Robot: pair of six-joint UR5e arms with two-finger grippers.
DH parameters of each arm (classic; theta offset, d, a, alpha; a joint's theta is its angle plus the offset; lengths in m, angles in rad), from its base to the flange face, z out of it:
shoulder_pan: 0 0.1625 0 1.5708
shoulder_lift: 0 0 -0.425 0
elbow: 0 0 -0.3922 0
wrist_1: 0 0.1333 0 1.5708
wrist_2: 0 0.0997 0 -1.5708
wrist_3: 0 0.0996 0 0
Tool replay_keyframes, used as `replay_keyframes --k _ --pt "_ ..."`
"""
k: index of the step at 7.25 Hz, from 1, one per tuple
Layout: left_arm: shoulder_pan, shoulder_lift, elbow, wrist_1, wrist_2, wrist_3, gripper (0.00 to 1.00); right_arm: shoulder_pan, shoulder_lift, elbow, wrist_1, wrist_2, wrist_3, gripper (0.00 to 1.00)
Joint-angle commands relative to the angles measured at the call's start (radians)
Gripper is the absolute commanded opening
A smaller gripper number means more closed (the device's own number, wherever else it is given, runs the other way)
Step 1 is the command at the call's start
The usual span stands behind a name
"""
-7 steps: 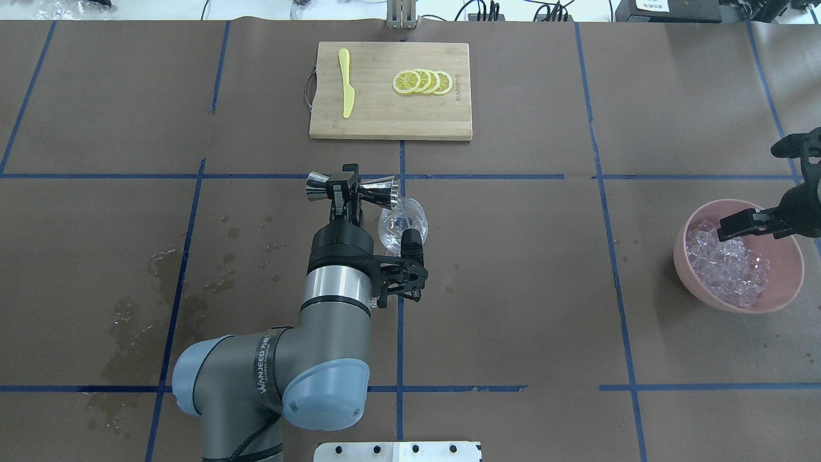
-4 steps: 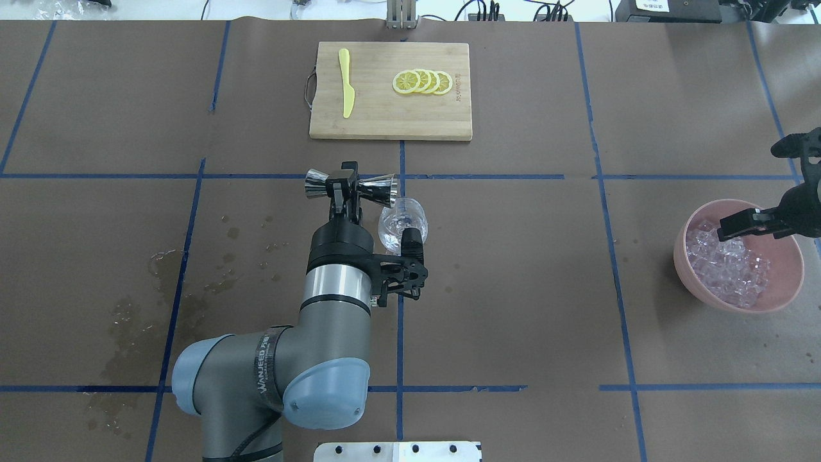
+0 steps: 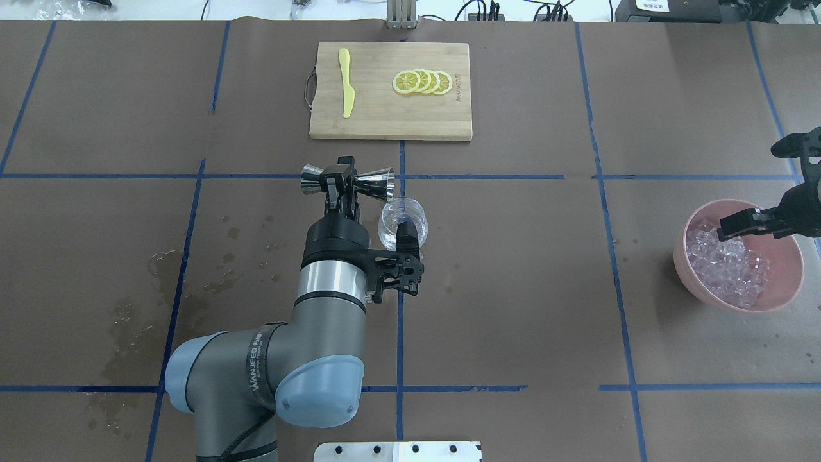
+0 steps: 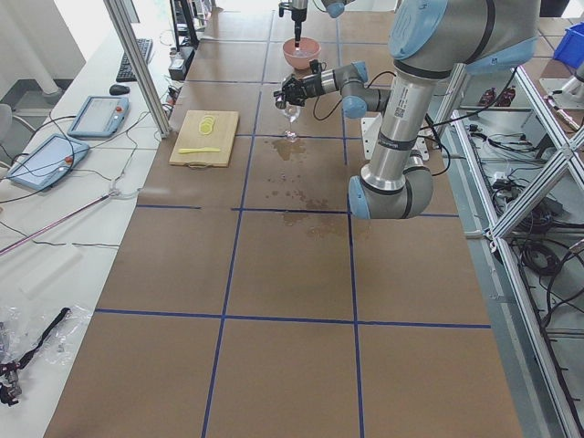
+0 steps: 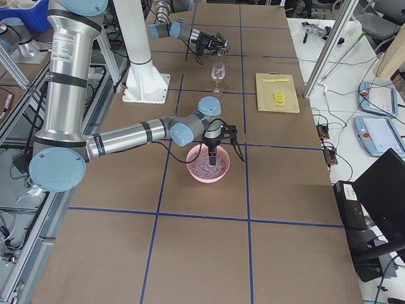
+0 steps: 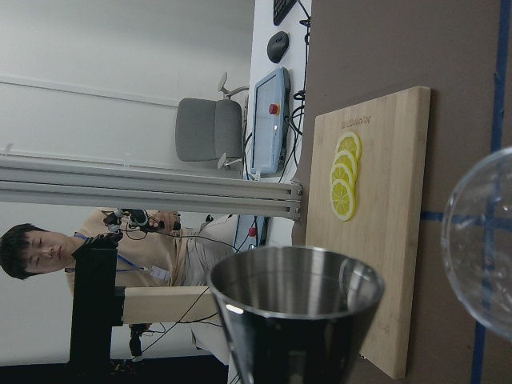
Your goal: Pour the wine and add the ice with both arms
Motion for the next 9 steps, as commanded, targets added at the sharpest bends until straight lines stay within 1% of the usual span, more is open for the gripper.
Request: replay_keyframes --k 1,4,8,9 --pt "-0.009 0.011 -0.043 -0.001 -0.001 0.001 0.0 -0.002 0.0 -0.007 0.0 0.0 -0.004 1.0" --pt "-0.015 0.09 -0.094 -0.001 -0.001 0.001 0.0 -0.008 0.012 -0.039 0.0 -0.002 -0.005 1.0" --pt "-0.017 0.149 -0.115 -0.007 -0.003 0.001 0.0 -0.025 0.012 -0.055 -0.002 0.001 -0.001 1.0" --pt "-0.02 0.172 -0.117 -0.04 -0.003 0.001 0.0 -0.025 0.015 -0.056 -0.002 0.004 -0.002 1.0"
